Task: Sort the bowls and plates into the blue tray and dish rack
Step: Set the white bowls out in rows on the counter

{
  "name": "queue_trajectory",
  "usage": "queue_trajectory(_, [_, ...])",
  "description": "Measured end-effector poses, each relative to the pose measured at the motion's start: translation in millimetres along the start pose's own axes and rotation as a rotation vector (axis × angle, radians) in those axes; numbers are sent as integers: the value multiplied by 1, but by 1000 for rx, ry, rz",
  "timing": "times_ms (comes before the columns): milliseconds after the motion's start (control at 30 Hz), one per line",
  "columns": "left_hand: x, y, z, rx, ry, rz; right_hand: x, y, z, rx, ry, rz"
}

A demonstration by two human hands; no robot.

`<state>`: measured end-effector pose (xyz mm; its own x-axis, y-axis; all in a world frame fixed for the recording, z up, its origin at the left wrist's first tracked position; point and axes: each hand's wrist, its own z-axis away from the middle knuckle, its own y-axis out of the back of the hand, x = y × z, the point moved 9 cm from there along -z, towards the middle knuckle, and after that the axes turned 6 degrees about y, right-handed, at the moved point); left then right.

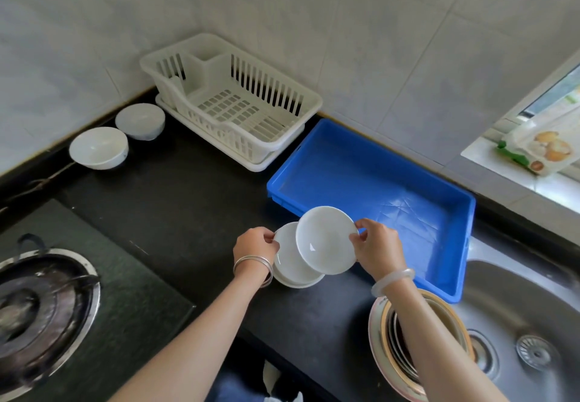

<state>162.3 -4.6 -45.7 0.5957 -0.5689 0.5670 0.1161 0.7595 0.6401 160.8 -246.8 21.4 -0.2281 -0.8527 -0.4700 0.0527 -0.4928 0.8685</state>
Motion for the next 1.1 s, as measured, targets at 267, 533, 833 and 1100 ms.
queue_trajectory(267, [-2,42,-18,-42,51,334,-46,27,-12,-3,85,-153])
queue_trajectory(533, [-53,139,-58,158,148,651,-137,-1,-65,-109,219,-292])
queue_trajectory(833, [-145,197,-115,375,365,949,-230,-117,-140,-317,208,-348])
queue_trajectory(1100, [-175,216,-160,471,479,1080,-269,-203,-187,-349,108,-336])
